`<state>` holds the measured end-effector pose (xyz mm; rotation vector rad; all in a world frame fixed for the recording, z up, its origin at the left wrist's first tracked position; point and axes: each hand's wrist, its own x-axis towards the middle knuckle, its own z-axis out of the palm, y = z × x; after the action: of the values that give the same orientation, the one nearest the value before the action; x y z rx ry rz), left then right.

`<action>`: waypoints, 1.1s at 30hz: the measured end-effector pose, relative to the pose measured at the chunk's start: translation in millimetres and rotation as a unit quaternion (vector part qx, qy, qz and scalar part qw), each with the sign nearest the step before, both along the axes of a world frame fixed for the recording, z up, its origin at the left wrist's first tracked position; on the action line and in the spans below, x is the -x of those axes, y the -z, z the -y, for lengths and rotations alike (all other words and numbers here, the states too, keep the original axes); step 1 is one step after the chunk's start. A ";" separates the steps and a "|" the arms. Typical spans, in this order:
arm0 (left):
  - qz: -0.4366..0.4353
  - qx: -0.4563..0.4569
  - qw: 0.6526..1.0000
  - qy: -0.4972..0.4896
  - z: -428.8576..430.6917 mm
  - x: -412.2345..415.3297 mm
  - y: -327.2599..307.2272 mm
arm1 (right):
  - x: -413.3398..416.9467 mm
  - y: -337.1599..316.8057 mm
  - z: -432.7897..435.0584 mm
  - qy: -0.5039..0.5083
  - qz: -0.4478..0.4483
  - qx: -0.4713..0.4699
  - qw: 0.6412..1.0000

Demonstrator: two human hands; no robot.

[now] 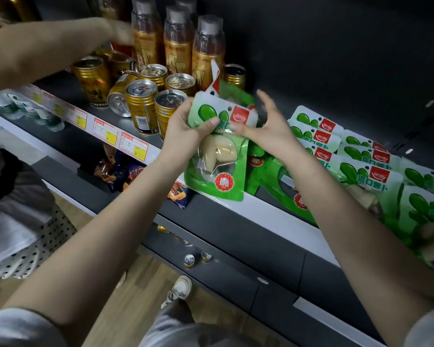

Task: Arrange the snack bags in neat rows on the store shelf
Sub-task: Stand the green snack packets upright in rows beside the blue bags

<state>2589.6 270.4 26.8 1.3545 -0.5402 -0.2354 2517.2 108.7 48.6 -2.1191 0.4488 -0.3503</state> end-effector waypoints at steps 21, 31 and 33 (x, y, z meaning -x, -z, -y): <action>0.289 -0.349 0.876 0.167 219.7 119.0 -0.7 | 212.3 5.6 127.4 0.324 -0.088 0.195 0.922; 0.361 -0.409 0.838 0.010 206.9 98.3 -3.4 | 161.6 0.6 113.9 0.286 -0.078 0.314 0.902; 0.352 -0.418 0.837 -0.006 193.6 81.9 -8.1 | 132.9 -6.2 104.0 0.249 -0.055 0.316 0.914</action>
<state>2507.7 76.8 34.8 2.3260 -1.1235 0.0781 2384.3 4.6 54.8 -2.6365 1.0663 -0.7501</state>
